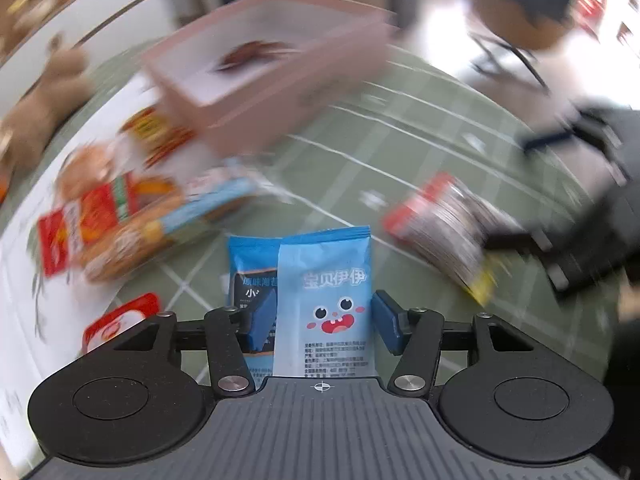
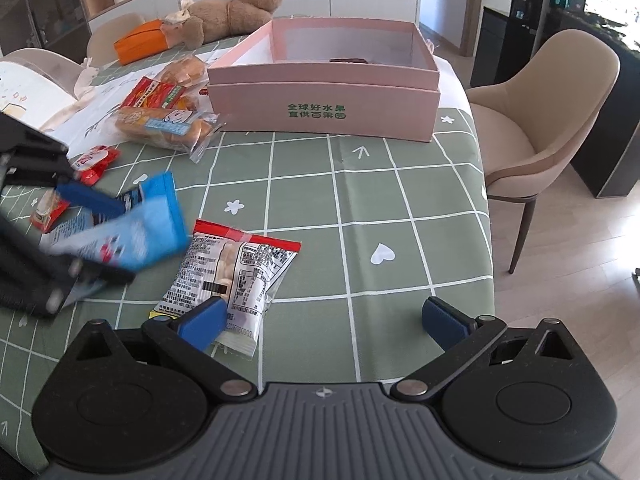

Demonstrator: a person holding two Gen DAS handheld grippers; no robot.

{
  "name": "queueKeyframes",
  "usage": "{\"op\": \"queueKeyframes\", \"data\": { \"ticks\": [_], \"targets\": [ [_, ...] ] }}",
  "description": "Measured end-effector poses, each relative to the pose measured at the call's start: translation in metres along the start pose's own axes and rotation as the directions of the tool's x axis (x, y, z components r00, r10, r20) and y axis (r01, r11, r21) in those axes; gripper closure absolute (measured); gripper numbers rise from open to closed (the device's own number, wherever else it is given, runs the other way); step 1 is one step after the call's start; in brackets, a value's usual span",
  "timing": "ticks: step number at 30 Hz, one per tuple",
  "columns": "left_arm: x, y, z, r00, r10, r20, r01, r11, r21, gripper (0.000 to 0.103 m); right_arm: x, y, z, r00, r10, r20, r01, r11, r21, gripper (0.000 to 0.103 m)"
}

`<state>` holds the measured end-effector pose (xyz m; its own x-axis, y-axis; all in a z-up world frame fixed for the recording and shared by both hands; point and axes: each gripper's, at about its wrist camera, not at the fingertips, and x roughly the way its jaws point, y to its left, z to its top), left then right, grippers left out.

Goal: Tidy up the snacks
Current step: 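Lift the blue snack bag off the pile with the left tool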

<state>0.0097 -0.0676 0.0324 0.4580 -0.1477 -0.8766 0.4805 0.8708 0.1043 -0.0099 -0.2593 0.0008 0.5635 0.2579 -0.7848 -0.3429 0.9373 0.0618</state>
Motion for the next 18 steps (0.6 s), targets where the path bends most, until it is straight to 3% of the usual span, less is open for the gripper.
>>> {"op": "queueKeyframes", "data": {
  "ticks": [2, 7, 8, 11, 15, 18],
  "targets": [
    [0.001, 0.006, 0.005, 1.000, -0.008, -0.002, 0.008, 0.998, -0.058, 0.042, 0.000, 0.000, 0.000, 1.000, -0.004, 0.001, 0.004, 1.000, 0.004, 0.000],
    [0.009, 0.004, 0.010, 0.998, -0.070, -0.005, 0.069, 0.993, -0.092, 0.013, 0.000, 0.001, -0.001, 1.000, -0.010, 0.006, 0.010, 1.000, 0.010, 0.000],
    [0.011, 0.004, 0.011, 0.997, -0.080, -0.001, 0.080, 0.992, -0.098, 0.011, 0.000, 0.001, -0.001, 1.000, -0.011, 0.007, 0.011, 1.000, 0.010, 0.000],
    [0.009, 0.005, 0.010, 0.998, -0.063, 0.024, 0.065, 0.992, -0.111, 0.012, 0.000, 0.001, -0.001, 1.000, -0.011, 0.005, 0.011, 1.000, 0.010, 0.000],
    [0.014, 0.013, 0.009, 0.998, 0.061, 0.009, -0.061, 0.995, -0.073, 0.015, -0.001, 0.001, -0.001, 1.000, -0.013, 0.007, 0.013, 1.000, 0.011, 0.000],
    [0.014, 0.023, 0.011, 0.998, 0.069, 0.003, -0.068, 0.993, -0.098, 0.014, -0.001, 0.001, -0.002, 1.000, -0.016, 0.013, 0.016, 1.000, 0.014, 0.000]
  ]
}}
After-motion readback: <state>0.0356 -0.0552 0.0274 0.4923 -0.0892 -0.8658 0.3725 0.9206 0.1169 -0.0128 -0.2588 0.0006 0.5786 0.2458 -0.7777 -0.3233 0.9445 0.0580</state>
